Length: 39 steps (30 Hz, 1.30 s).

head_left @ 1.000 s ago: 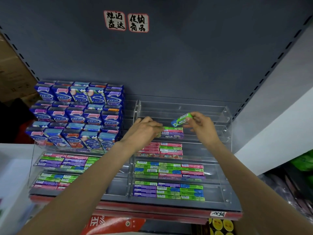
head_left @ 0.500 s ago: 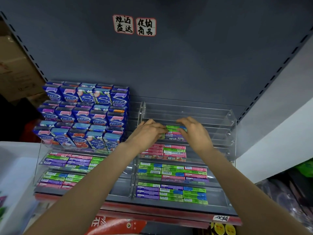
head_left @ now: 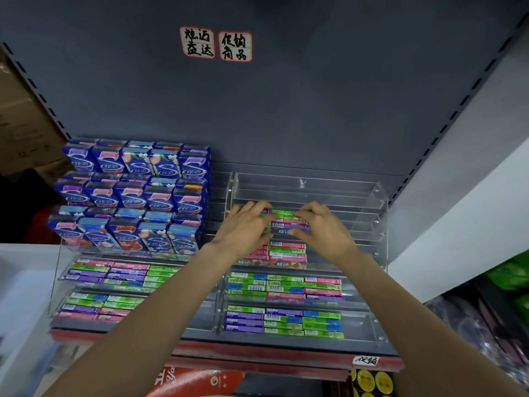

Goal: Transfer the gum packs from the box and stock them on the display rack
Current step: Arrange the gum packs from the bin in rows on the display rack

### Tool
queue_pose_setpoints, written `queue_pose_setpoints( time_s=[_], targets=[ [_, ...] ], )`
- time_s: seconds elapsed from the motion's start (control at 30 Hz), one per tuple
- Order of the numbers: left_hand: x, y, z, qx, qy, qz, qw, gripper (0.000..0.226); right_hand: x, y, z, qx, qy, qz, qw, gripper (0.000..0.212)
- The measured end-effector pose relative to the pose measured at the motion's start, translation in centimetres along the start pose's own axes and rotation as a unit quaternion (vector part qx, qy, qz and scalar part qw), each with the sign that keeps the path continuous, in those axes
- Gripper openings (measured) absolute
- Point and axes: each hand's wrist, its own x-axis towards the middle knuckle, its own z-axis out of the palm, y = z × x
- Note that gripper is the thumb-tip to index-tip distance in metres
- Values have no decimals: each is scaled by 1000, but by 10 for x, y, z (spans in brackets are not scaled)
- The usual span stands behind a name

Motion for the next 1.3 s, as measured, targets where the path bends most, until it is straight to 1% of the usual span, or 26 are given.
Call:
queue_pose_setpoints(
  time_s=[0.07, 0.13, 0.2, 0.3, 0.4, 0.47, 0.53, 0.6, 0.7, 0.8, 0.9, 0.97, 1.1, 1.17, 1.2, 1.27, 1.3],
  targets=[
    [-4, 1, -1, -15, 24, -12, 1000, 46, -1, -5, -2, 2, 5, -7, 1000, 49],
    [-12, 0, -6, -49, 65, -35, 996, 42, -3, -16, -3, 32, 32, -20, 999, 43],
    [-28, -5, -14, -80, 107, -53, 990, 41, -4, -37, -4, 82, 58, -30, 995, 36],
    [-68, -29, -27, -106, 167, -87, 976, 38, -1, -84, -1, 120, 89, -52, 987, 27],
    [-124, -74, -32, -153, 224, -146, 952, 30, 5, -147, 11, 161, 82, -83, 980, 24],
    [-171, -109, -32, -172, 243, -184, 937, 24, 8, -198, 27, 183, 61, -110, 975, 24],
    [-224, -147, -31, -180, 246, -234, 923, 20, 8, -252, 50, 196, 22, -131, 972, 24],
    [-279, -187, -25, -193, 229, -296, 907, 17, 10, -308, 80, 202, -9, -147, 968, 23],
    [-355, -254, -8, -226, 198, -369, 879, 14, 16, -393, 130, 215, -32, -170, 961, 21],
    [-415, -318, 14, -234, 132, -429, 862, 17, 20, -466, 183, 230, -82, -151, 958, 22],
    [-458, -365, 42, -240, 59, -455, 855, 20, 28, -514, 238, 231, -152, -119, 954, 25],
    [-476, -389, 62, -246, 12, -464, 851, 25, 33, -535, 273, 210, -201, -93, 952, 31],
    [-494, -420, 103, -257, -111, -448, 849, 40, 38, -557, 338, 142, -294, -69, 943, 51],
    [-495, -427, 122, -282, -141, -441, 840, 45, 40, -560, 363, 111, -338, -62, 933, 65],
    [-495, -430, 131, -286, -148, -433, 842, 45, 41, -560, 373, 99, -356, -57, 927, 72],
    [-492, -435, 148, -272, -170, -406, 856, 46, 45, -558, 389, 56, -386, -62, 919, 86],
    [-491, -437, 156, -260, -185, -390, 864, 51, 47, -557, 395, 25, -396, -74, 915, 90]
  ],
)
